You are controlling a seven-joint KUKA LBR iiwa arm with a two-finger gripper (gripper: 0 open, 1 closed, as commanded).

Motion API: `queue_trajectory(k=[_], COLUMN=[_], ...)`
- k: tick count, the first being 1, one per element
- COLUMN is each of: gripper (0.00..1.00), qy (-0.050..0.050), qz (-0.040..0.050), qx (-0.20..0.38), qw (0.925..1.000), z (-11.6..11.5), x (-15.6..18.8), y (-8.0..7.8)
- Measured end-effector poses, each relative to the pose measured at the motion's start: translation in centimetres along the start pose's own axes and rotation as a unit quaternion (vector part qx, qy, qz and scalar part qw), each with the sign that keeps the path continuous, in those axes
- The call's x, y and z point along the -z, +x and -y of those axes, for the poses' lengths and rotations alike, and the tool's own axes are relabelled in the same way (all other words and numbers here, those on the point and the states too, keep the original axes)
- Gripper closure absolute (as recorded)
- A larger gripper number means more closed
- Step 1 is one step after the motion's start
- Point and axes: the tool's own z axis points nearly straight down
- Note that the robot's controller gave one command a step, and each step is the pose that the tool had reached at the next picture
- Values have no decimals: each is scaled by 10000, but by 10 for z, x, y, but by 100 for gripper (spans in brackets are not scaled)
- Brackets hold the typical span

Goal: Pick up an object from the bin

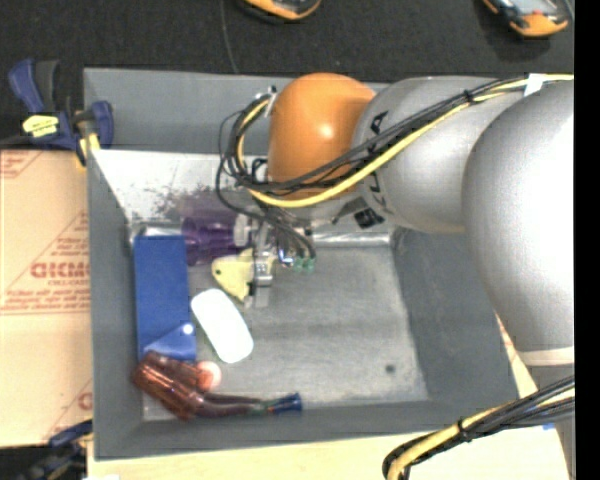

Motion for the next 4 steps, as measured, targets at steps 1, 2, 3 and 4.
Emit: queue_trajectory(k=[1, 2, 3, 4], gripper=[0, 0, 100, 100], qy=[-5, -15, -34, -34], qz=[38, 49, 142, 141], qx=[-11, -444, -720, -723], qw=[10000, 9990, 9973, 9973], z=[0, 19, 28, 27], x=[5, -52, -74, -74], y=[-1, 11, 0, 0])
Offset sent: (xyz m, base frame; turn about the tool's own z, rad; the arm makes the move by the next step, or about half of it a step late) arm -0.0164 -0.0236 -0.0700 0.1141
